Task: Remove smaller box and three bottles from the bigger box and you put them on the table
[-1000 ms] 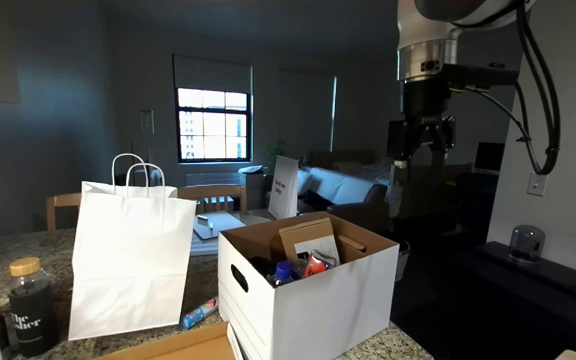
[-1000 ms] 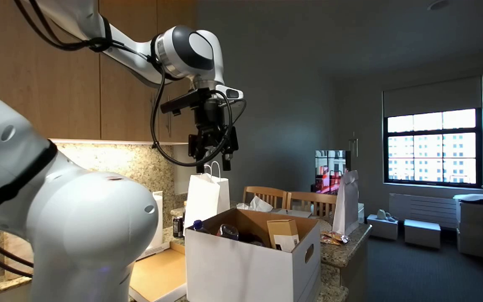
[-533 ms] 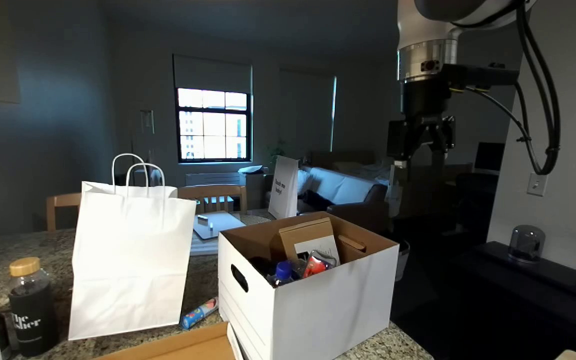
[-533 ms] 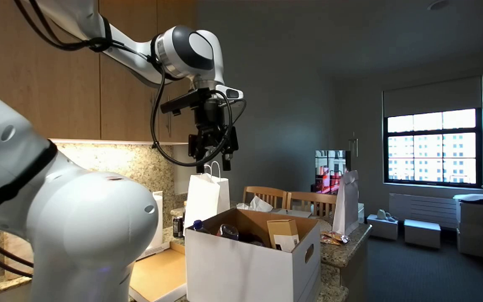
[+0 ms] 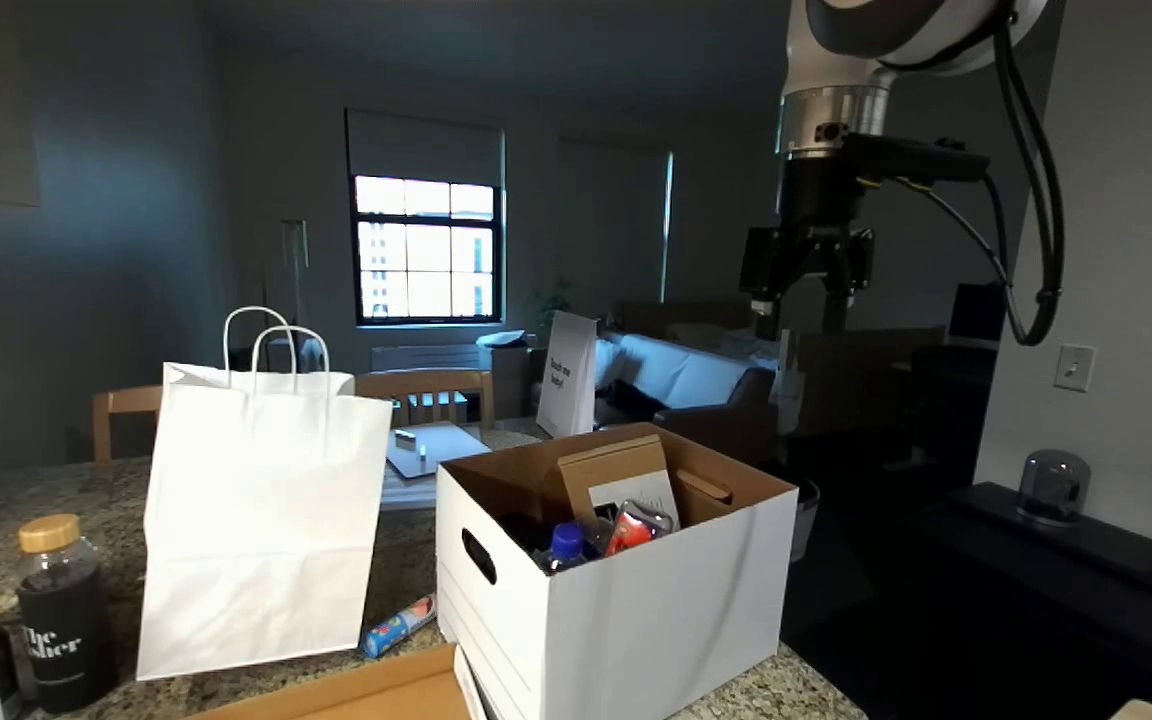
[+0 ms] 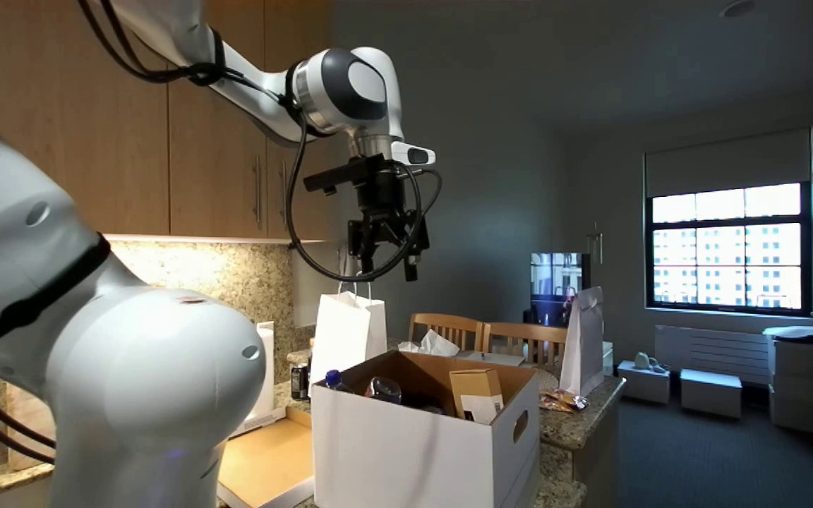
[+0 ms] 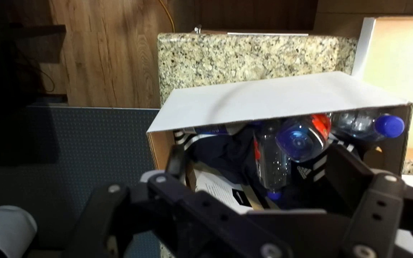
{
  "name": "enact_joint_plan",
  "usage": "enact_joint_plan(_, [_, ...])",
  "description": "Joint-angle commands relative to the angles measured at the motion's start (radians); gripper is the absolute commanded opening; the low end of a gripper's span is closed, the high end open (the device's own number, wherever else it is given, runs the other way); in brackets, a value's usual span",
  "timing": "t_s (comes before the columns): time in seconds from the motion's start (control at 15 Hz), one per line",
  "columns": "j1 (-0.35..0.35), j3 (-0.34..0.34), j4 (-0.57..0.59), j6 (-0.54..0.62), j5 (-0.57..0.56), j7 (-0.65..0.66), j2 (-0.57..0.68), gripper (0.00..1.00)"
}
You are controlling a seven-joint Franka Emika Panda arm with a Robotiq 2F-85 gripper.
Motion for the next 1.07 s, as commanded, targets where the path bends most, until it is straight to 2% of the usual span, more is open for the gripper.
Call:
enact_joint_plan(0.0, [-0.006,-0.013,0.081,0.022,0.013,-0.006,0.136,1.00])
enact_joint_plan(0.13, [-0.011,-0.010,0.098,0.017,-0.001,0.001,0.162,1.00])
enact_joint_plan(0.2, [-0.006,-0.011,0.064,0.028,0.001,-0.001,0.120,1.00])
enact_joint_plan(0.53, [-0.005,-0.012,0.090,0.028,0.001,0.000,0.162,1.00])
enact_joint_plan(1.0, [0.002,-0.065,0.117,0.034,-0.013,-0.141,0.277,1.00])
